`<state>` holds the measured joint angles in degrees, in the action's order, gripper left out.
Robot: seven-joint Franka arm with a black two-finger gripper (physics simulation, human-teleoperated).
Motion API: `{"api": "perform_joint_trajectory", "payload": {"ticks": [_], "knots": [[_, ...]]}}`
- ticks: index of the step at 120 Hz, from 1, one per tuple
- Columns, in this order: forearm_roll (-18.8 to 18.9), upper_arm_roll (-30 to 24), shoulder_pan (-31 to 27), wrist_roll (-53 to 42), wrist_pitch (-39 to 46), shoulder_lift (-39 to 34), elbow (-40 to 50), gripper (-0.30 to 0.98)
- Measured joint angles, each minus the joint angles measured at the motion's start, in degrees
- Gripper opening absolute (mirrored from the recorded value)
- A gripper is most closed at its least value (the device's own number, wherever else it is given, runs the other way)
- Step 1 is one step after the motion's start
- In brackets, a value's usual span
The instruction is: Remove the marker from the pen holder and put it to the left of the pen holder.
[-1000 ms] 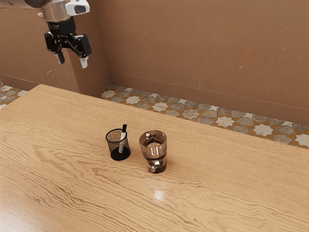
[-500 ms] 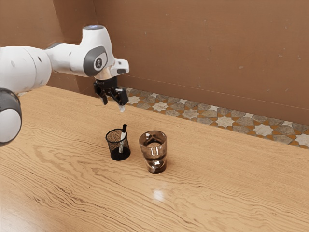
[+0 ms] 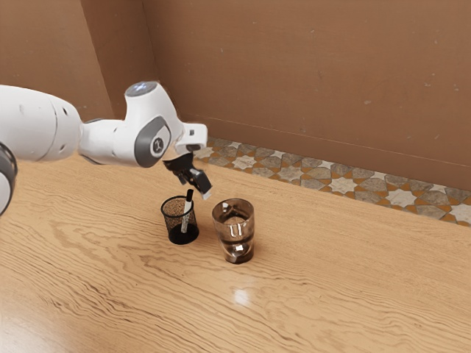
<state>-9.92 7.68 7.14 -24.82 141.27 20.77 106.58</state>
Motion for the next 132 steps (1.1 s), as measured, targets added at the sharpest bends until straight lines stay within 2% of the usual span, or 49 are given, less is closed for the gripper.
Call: {"api": "perform_joint_trajectory", "payload": {"ticks": [30, 107, 132], "knots": [[-0.46, 0.36, 0.47, -3.24, 4.22, -2.9, 6.76, 0.66], [0.86, 0.65, 1.4, -8.18, 9.32, -5.43, 10.71, 0.04], [1.43, 1.32, 1.54, -8.46, 10.06, -6.4, 11.25, -0.06]]}}
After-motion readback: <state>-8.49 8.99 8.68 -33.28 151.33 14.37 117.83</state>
